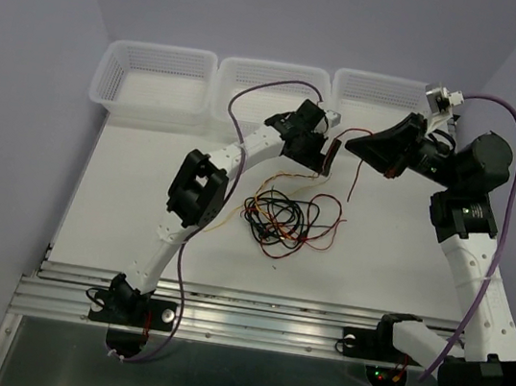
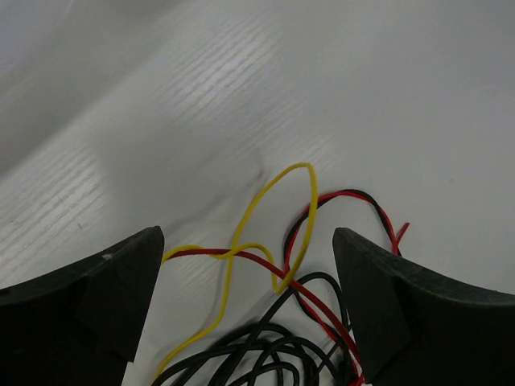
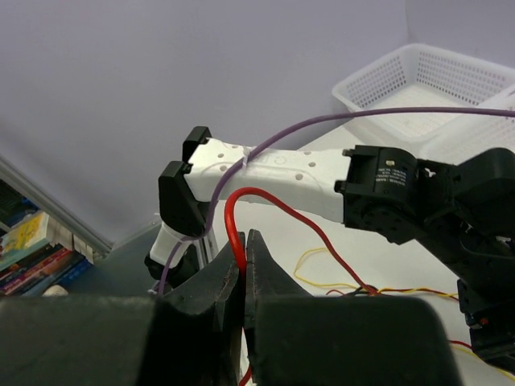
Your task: Untangle the cables
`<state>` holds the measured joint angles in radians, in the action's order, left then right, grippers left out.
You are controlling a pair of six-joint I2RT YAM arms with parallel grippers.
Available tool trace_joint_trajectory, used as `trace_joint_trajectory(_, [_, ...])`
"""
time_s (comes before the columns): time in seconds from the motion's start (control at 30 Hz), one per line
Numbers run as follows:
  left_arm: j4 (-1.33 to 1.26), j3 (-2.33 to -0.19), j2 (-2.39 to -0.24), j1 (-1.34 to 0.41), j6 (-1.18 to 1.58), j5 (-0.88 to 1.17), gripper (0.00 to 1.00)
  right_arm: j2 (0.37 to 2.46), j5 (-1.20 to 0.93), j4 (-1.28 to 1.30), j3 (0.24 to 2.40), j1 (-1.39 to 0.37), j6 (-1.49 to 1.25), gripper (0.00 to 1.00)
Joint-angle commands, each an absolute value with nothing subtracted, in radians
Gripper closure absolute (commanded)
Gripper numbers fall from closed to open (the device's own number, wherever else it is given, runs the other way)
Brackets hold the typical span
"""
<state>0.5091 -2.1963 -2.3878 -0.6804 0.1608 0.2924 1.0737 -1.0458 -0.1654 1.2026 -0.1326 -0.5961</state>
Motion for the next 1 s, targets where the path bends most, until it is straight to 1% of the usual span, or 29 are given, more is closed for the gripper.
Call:
trace_joint_trajectory(0.0, [0.552,-2.255,-2.402,-0.693,0.146,0.164,0.01,1.052,-1.083,-0.230,1.203,-0.147,-0.618,0.99])
trace_joint_trajectory(0.1, [0.534,-2.250,-2.401,-0.693,0.152,0.170,0.02,1.046,-1.086,-0.233,1.201,-0.147,-0.620,0.99])
trace_joint_trajectory(0.2, [0.519,-2.250,-2.399,-0.695,0.158,0.170,0.09,1.045,-1.085,-0.233,1.203,-0.147,-0.624,0.99])
trace_joint_trajectory(0.23, [0.518,-2.250,-2.398,-0.695,0.158,0.166,0.12,1.043,-1.085,-0.235,1.203,-0.147,-0.629,0.99])
trace_joint_trajectory(0.27, [0.520,-2.244,-2.398,-0.695,0.156,0.161,0.26,1.043,-1.077,-0.229,1.204,-0.147,-0.624,0.99])
trace_joint_trajectory(0.3, [0.523,-2.240,-2.398,-0.695,0.155,0.160,0.33,1.043,-1.074,-0.224,1.207,-0.147,-0.623,0.99])
trace_joint_trajectory(0.33, [0.526,-2.237,-2.396,-0.695,0.156,0.156,0.49,1.043,-1.065,-0.212,1.209,-0.147,-0.617,0.99])
trace_joint_trajectory(0.37, [0.531,-2.234,-2.396,-0.695,0.156,0.150,0.59,1.045,-1.065,-0.201,1.212,-0.147,-0.608,0.99])
trace_joint_trajectory(0.4, [0.538,-2.227,-2.390,-0.695,0.164,0.137,0.73,1.045,-1.054,-0.189,1.215,-0.147,-0.600,0.99])
trace_joint_trajectory(0.43, [0.543,-2.224,-2.385,-0.695,0.173,0.121,0.96,1.048,-1.046,-0.163,1.216,-0.147,-0.579,0.99])
trace_joint_trajectory(0.47, [0.549,-2.221,-2.379,-0.695,0.179,0.104,1.00,1.046,-1.034,-0.140,1.218,-0.147,-0.559,0.99])
trace_joint_trajectory(0.53, [0.560,-2.201,-2.346,-0.693,0.189,0.048,1.00,1.049,-0.985,-0.085,1.229,-0.147,-0.532,0.99])
trace_joint_trajectory(0.6, [0.557,-2.169,-2.282,-0.693,0.209,-0.006,1.00,1.048,-0.870,0.029,1.233,-0.147,-0.499,0.99])
trace_joint_trajectory(0.63, [0.539,-2.120,-2.251,-0.692,0.218,-0.047,1.00,1.048,-0.817,0.067,1.223,-0.147,-0.508,0.99])
trace_joint_trajectory(0.67, [0.534,-2.097,-2.221,-0.692,0.238,-0.075,1.00,1.043,-0.689,0.127,1.207,-0.147,-0.512,0.99])
trace_joint_trajectory(0.73, [0.514,-2.013,-2.119,-0.684,0.256,-0.141,1.00,1.046,-0.529,0.205,1.183,-0.147,-0.515,0.99])
trace_joint_trajectory(0.77, [0.506,-1.982,-2.084,-0.681,0.274,-0.161,1.00,1.051,-0.434,0.286,1.158,-0.147,-0.521,0.99])
trace_joint_trajectory(0.83, [0.485,-1.886,-1.972,-0.675,0.285,-0.218,1.00,1.080,-0.118,0.360,1.115,-0.147,-0.531,0.99])
trace_joint_trajectory(0.97, [0.469,-1.760,-1.780,-0.667,0.310,-0.271,1.00,1.166,0.116,0.422,1.066,-0.147,-0.561,0.99])
